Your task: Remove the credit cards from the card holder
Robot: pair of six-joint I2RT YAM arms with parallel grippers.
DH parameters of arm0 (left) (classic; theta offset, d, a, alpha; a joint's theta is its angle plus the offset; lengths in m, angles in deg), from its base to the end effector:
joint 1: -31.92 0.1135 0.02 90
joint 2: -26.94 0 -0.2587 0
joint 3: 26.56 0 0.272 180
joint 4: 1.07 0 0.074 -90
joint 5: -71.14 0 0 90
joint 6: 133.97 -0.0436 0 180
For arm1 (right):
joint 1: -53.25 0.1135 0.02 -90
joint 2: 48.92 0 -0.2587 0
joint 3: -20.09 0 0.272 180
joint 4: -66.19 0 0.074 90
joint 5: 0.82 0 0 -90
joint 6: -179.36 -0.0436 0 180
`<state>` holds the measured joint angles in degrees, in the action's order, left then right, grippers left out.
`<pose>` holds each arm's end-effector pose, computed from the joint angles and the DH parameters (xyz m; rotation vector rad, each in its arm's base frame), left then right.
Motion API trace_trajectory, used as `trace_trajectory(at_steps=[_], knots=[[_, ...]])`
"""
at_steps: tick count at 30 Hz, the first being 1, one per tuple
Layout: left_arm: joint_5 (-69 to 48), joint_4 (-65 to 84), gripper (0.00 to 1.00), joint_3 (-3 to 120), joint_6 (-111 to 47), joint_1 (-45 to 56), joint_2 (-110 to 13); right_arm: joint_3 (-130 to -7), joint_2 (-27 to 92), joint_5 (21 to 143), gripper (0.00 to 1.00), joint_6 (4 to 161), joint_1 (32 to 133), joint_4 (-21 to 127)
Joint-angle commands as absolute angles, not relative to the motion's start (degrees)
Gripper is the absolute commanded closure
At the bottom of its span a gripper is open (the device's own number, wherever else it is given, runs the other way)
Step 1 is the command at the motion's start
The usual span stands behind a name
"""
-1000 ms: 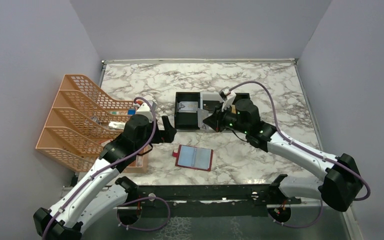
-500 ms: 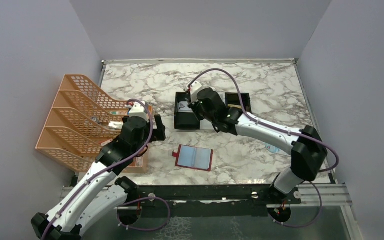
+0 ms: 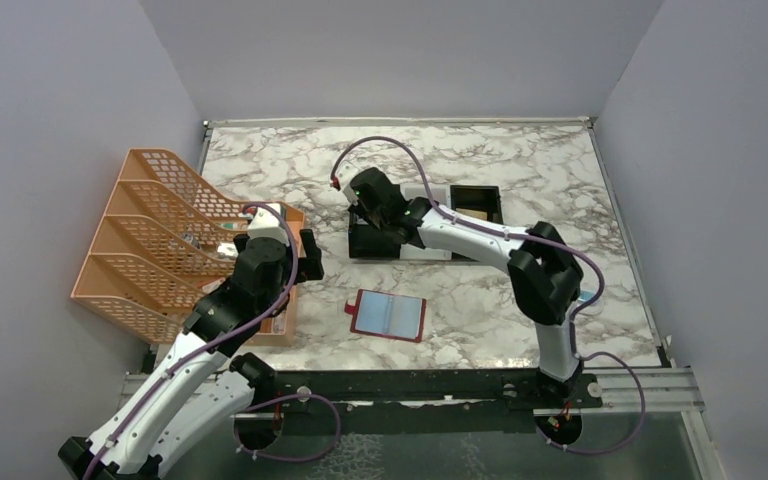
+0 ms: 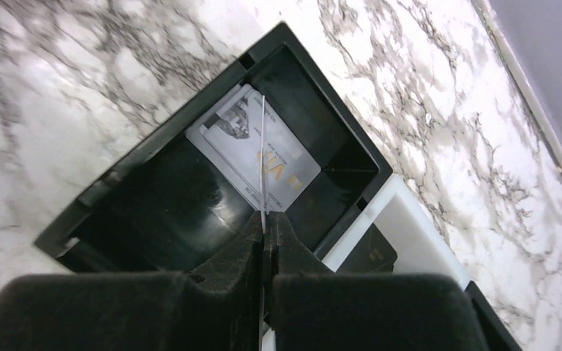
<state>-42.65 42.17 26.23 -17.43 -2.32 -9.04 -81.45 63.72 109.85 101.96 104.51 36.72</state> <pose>0.1529 -0.0828 0.2935 -0.1251 1.9958 -0.2613 0.3084 0.3598 0.2252 -1.0148 1.9805 -0.0438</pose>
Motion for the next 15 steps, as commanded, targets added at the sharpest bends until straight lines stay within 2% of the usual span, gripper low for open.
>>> trace_trajectory(at_steps=[1,15], knots=[[-44.65,42.56,0.01,27.14,-18.31,-2.18,-8.57,-83.56,68.22,117.08,0.99,111.55,104.55,37.55],[-46.26,44.03,0.01,28.45,-18.66,-1.58,-5.87,-84.02,75.05,113.75,0.98,124.82,104.19,47.92]])
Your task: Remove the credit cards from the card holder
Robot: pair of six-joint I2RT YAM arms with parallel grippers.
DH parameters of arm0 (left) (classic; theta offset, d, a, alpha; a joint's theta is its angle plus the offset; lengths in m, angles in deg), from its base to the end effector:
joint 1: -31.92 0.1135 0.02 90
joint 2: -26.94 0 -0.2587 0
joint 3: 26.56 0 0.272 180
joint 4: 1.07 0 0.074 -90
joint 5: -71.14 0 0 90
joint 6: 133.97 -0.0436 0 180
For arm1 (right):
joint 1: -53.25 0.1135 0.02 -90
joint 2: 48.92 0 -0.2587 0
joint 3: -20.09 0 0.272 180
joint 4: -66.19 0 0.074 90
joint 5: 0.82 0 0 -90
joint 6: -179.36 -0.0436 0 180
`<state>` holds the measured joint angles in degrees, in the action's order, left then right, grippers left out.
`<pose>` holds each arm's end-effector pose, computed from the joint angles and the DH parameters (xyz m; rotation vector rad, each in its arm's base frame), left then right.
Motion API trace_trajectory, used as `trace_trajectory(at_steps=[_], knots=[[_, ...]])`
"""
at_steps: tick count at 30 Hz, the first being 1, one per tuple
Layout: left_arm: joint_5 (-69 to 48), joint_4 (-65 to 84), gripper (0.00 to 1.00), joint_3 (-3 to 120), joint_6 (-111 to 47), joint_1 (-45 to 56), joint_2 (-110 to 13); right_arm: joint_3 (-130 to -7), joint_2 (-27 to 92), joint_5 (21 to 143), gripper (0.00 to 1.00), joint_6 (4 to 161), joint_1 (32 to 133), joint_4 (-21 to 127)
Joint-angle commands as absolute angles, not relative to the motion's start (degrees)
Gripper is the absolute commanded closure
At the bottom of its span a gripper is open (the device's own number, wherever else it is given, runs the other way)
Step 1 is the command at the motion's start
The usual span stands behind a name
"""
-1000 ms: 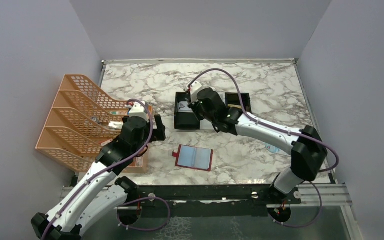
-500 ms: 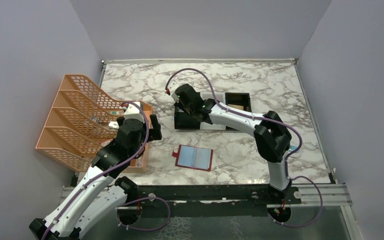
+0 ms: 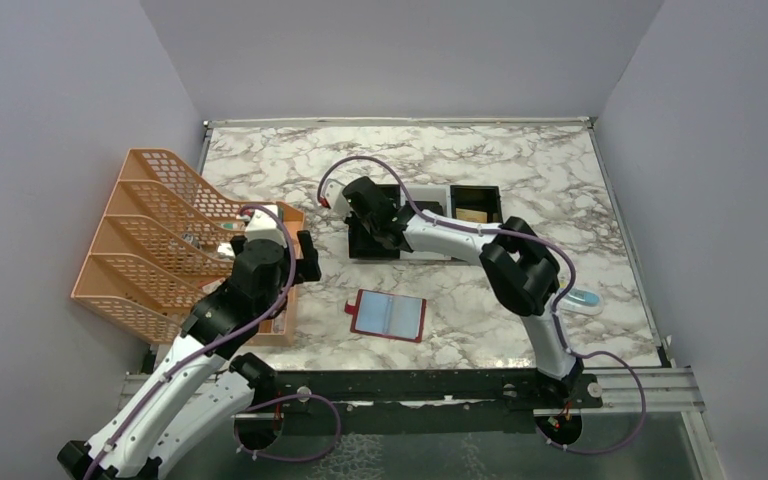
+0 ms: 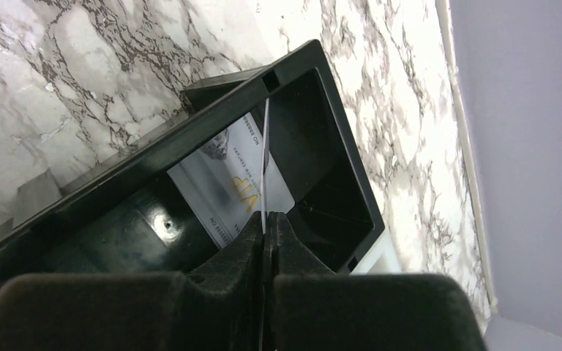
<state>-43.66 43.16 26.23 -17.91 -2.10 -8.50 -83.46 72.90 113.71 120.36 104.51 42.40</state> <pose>0.1513 -0.0800 0.2933 -0.1295 1.9970 -0.2324 0.3264 0.3780 0.1719 -1.3062 1.8239 -0.3033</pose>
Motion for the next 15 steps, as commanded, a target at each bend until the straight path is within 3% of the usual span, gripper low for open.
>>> trace_trajectory(at_steps=[1,8,15], knots=[[-46.3,44.17,0.01,28.4,-18.62,-1.57,-4.83,-83.72,75.39,113.87,0.98,125.38,103.95,48.67],[-47.61,44.13,0.01,27.71,-18.44,-1.47,1.09,-83.02,77.34,113.13,0.96,126.1,103.19,49.39],[-48.0,44.18,0.01,27.49,-18.45,-1.39,3.0,-82.47,76.94,108.88,0.84,124.86,102.58,45.86]])
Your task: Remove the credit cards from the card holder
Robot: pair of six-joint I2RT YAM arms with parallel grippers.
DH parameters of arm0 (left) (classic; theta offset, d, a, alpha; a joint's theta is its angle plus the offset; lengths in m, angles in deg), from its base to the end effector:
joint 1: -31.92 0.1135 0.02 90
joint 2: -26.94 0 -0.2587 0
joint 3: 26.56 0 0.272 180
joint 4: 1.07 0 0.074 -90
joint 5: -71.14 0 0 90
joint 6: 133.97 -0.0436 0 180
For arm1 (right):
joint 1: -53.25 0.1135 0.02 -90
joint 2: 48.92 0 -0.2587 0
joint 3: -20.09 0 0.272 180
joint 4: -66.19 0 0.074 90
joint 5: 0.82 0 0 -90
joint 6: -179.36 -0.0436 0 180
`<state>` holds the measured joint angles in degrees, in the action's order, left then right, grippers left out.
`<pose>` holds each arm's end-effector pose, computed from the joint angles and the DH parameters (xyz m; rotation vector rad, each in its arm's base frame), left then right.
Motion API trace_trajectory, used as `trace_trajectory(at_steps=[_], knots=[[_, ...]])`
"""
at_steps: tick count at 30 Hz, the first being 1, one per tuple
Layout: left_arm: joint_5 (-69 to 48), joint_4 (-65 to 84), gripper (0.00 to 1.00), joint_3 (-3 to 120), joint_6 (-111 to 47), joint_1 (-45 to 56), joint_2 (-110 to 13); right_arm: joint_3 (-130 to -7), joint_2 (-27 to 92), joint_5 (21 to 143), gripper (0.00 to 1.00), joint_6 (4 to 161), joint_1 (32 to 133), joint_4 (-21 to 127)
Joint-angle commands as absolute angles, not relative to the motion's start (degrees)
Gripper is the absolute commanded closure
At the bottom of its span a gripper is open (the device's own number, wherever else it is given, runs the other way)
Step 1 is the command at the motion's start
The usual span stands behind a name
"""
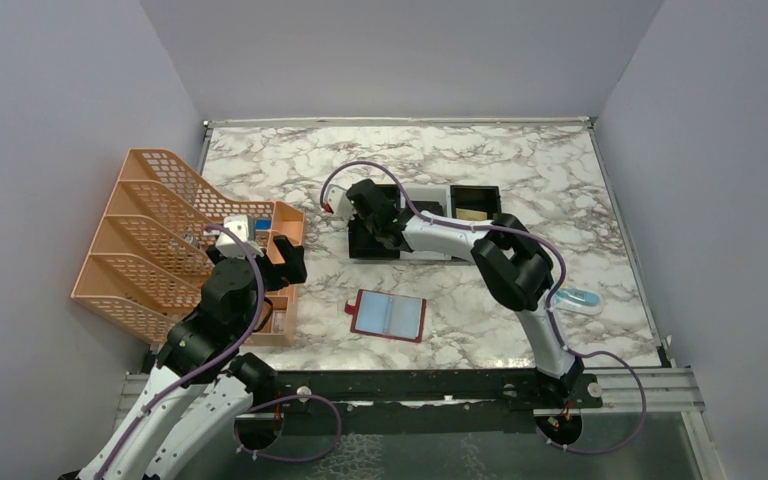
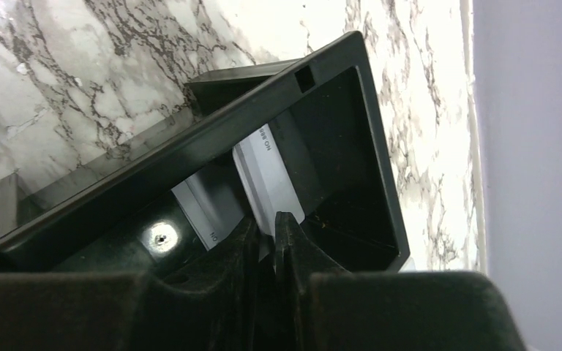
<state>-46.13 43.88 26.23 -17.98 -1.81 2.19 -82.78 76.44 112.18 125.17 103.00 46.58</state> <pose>0.1217 -0.0572 0.3169 -0.2028 1.8307 -0.2876 0.3398 0.3750 0.1439 -1.3776 1.7878 -0.3328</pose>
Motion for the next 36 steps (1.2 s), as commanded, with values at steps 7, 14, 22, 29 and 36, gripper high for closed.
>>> trace_trajectory(at_steps=[7,14,22,29,36], knots=[[-47.34,44.14,0.01,27.58,-18.66,-1.43,2.37,-81.62,76.41,108.06,0.79,123.84,102.21,44.62],[-47.0,44.19,0.01,27.49,-18.66,-1.39,2.17,-82.14,77.55,108.78,0.71,123.28,100.97,42.27],[-46.77,44.09,0.01,27.49,-18.75,-1.39,1.34,-84.66,76.75,107.05,0.64,120.53,100.75,40.1],[-45.02,43.85,0.01,27.49,-18.96,-1.39,-0.28,-83.01,65.05,96.86,0.63,107.74,100.75,40.3],[-36.0,42.14,0.01,27.17,-19.89,-1.39,-5.23,-60.1,45.57,96.25,0.58,80.95,100.74,48.15]])
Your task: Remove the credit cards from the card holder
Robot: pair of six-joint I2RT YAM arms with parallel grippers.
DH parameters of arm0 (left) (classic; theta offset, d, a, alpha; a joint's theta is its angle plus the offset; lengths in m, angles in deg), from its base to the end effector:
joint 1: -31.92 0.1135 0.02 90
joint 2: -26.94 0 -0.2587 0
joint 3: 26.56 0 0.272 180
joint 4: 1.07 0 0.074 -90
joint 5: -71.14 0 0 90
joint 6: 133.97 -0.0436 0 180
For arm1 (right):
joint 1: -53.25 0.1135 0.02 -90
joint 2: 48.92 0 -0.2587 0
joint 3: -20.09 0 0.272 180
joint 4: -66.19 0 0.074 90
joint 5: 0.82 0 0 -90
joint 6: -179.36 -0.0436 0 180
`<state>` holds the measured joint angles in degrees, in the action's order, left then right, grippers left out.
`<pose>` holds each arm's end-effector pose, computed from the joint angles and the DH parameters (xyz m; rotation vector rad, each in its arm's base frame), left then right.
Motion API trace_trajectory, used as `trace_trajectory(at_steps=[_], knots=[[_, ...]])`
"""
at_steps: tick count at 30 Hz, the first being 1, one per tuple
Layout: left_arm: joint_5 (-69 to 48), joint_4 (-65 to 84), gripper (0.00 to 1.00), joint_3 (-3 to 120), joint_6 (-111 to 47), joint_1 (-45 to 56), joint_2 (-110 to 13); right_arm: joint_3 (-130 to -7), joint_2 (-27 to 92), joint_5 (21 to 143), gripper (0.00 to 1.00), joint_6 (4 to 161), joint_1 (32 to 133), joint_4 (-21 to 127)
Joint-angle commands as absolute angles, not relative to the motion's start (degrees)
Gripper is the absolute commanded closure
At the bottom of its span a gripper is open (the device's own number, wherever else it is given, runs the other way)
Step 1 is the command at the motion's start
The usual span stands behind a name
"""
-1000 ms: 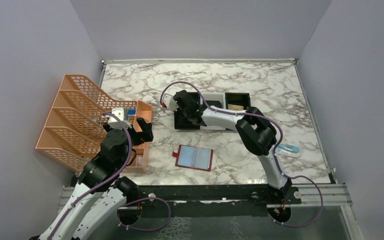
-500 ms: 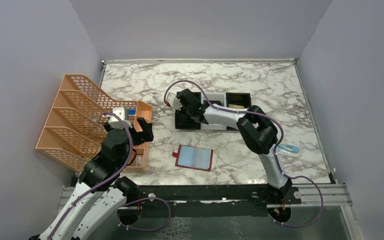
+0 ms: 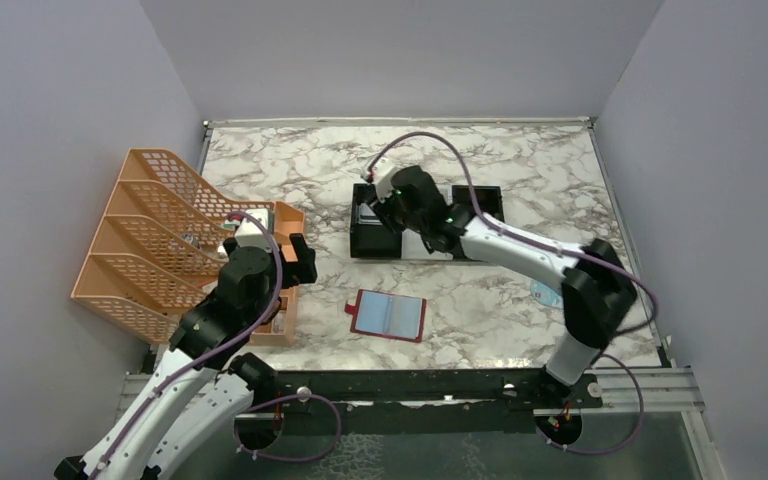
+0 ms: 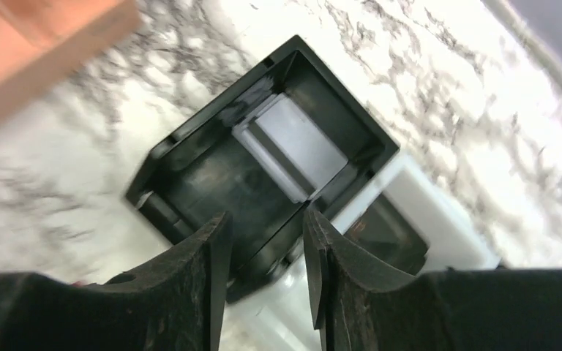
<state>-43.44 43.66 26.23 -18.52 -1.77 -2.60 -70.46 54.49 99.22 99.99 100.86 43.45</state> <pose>0.1354 -0.0684 0.3068 -0.1446 1.9146 -0.2785 0.3024 0.3200 0.2365 -0.9768 1.9562 0.1740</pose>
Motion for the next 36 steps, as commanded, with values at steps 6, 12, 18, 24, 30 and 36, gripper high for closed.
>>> trace_trajectory(at_steps=[6,12,18,24,30,36], knots=[[-16.26,34.62,0.03,22.89,-15.09,-1.37,-12.44,-37.84,31.73,84.96,0.59,54.39,100.74,50.16],[-2.81,20.63,0.16,15.82,-6.23,-2.9,-25.47,-22.41,25.29,75.28,0.65,40.65,100.79,60.95],[-7.68,21.22,0.17,17.95,-8.69,-8.63,-32.69,-22.05,27.69,75.42,0.66,39.6,100.75,58.47],[-11.82,21.78,0.22,17.7,-8.51,-11.43,-38.21,-22.98,30.27,75.56,0.68,39.06,100.77,57.77],[-15.95,23.84,0.23,17.33,-8.3,-12.54,-40.15,-23.52,29.16,78.56,0.68,39.81,100.79,53.89],[-17.81,25.73,0.24,16.69,-8.64,-12.64,-40.99,-23.02,28.08,79.26,0.68,40.12,100.79,52.38]])
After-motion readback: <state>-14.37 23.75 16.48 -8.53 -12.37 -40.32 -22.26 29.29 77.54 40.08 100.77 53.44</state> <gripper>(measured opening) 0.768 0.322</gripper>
